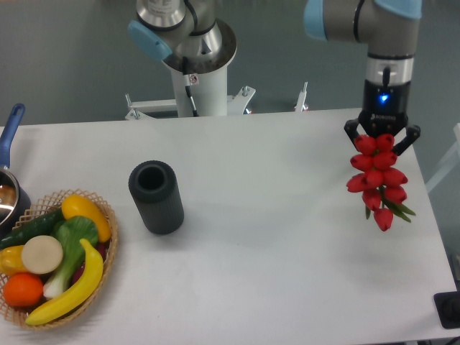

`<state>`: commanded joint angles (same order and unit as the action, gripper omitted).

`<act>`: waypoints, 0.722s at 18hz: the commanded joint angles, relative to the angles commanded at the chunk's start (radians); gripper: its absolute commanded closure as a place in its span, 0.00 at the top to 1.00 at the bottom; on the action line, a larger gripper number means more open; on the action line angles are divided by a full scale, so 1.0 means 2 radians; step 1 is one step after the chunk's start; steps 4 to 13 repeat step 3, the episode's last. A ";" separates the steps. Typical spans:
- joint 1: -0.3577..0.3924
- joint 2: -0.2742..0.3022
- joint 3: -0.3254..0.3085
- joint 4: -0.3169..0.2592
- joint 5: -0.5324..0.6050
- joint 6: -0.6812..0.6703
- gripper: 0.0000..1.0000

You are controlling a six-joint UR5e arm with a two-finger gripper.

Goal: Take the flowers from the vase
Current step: 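Carry the tulip bunch away from the vase and hold it aloft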

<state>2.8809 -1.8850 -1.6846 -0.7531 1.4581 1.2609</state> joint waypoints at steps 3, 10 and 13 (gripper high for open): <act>-0.004 -0.017 0.042 -0.034 0.025 -0.001 0.15; -0.004 -0.017 0.042 -0.034 0.025 -0.001 0.15; -0.004 -0.017 0.042 -0.034 0.025 -0.001 0.15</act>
